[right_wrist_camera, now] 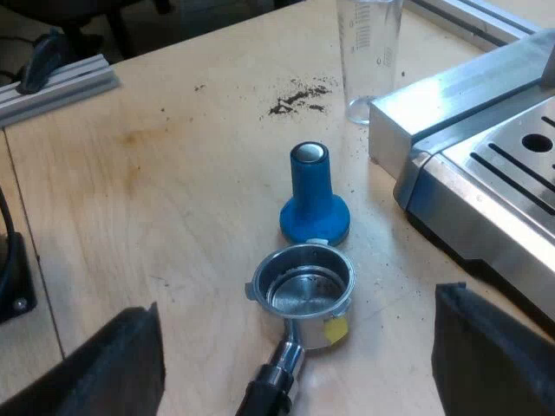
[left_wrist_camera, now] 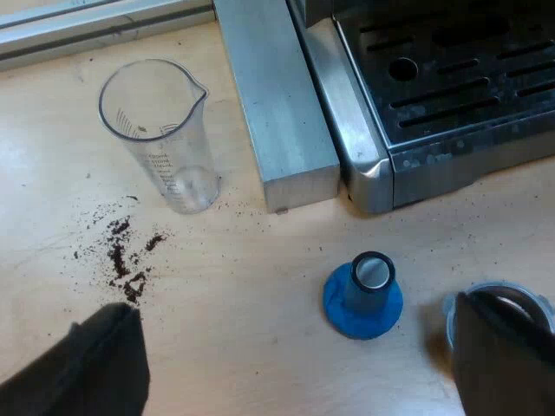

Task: Grind coffee beans and then tamp

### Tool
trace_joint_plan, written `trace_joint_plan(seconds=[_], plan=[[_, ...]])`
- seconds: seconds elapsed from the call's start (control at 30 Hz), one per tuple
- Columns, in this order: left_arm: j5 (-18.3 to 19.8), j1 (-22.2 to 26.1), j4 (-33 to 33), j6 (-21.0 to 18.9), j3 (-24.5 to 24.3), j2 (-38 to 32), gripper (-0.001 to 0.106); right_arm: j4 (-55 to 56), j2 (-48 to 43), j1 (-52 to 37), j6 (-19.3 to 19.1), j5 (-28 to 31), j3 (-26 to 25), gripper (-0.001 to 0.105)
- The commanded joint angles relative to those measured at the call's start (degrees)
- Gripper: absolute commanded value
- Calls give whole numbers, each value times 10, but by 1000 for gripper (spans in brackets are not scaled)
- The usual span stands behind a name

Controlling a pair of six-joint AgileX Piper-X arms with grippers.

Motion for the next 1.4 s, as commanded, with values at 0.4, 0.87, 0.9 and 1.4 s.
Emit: trace_joint_plan(seconds=[0.4,0.87,0.9,1.4], plan=[[0,-68,-29,-23,-1,173,73,-9,0,2,1,-4,-2,66],[40,-79,-98,-23,-1,340,73,-9,0,2,27,-4,-2,66],[45,-79,-105,-23,-1,352,73,-9,0,2,27,-4,-2,66],[44,-79,-110,-23,-1,462,73,-9,0,2,27,-1,-2,66]])
